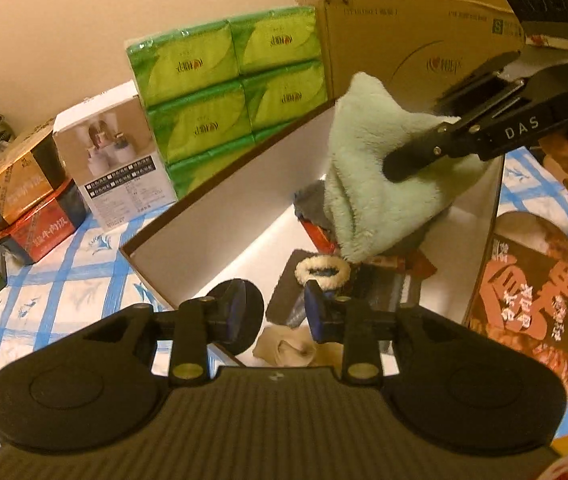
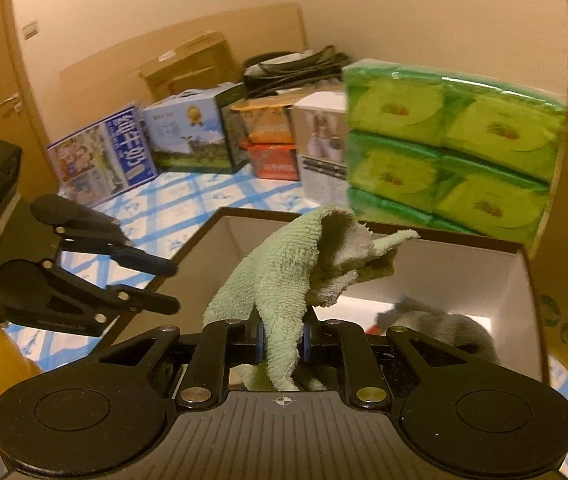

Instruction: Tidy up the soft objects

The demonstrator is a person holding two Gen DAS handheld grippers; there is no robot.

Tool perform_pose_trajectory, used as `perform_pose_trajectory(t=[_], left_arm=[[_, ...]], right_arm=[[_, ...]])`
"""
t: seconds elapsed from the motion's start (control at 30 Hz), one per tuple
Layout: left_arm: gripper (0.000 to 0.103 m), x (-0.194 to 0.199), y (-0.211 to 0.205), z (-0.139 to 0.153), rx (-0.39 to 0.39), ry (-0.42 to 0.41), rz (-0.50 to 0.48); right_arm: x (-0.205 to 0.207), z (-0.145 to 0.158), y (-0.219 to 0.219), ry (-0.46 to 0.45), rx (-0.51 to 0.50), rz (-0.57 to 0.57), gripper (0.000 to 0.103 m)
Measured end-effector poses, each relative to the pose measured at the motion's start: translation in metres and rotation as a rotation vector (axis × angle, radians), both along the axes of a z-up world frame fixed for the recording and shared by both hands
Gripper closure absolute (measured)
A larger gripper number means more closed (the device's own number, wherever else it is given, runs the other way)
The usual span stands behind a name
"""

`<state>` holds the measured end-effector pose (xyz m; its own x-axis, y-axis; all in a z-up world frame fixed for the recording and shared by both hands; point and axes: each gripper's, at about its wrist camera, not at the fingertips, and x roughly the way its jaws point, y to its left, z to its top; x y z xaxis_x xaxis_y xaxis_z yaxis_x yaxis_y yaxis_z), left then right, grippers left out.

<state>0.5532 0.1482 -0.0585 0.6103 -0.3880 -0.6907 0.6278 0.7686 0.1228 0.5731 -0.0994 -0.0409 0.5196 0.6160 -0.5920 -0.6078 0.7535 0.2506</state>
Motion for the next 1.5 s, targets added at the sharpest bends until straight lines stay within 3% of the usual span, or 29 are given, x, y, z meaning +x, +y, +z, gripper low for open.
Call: perform_pose_trajectory(t=[0.07, 0.1, 0.13, 0.17, 0.2, 0.7, 1.07, 1.23, 1.5], left_arm=[[0.074, -0.001, 0.000, -0.001, 0.010, 0.003, -0.002], [0.074, -0.001, -0.001, -0.002, 0.013, 0.006, -0.005], [0.074, -0.001, -0.002, -0.002, 0.016, 0.007, -0.006], [0.074, -0.001, -0.002, -0.003, 0.016, 0.007, -0.008], [0.074, -0.002, -0.002, -0.003, 0.015, 0.008, -0.010], [0.074, -0.008, -0.002, -0.001, 0.017, 0.005, 0.007], [0.074, -0.018, 0.010, 0.014, 0.003, -0.016, 0.058], [0.071, -0.030, 0.031, 0.029, -0.017, -0.039, 0.133], [0.065, -0.076, 0.080, 0.061, -0.060, -0.087, 0.347]], right_arm=[[0.001, -0.003, 0.006, -0.006, -0.004, 0.007, 0.081], [0.002, -0.004, 0.011, -0.008, -0.019, -0.005, 0.065], [0.002, -0.006, 0.014, -0.013, -0.032, -0.024, 0.041], [0.002, -0.007, 0.015, -0.027, -0.035, -0.050, 0.033], [0.002, -0.007, 0.014, -0.045, -0.028, -0.067, 0.032], [-0.010, -0.015, 0.006, 0.015, -0.100, -0.046, 0.031], [-0.034, 0.002, -0.003, 0.016, -0.078, -0.064, 0.031], [-0.053, 0.015, -0.008, 0.014, -0.061, -0.082, 0.031], [-0.105, 0.035, -0.028, 0.025, -0.039, -0.145, 0.031]])
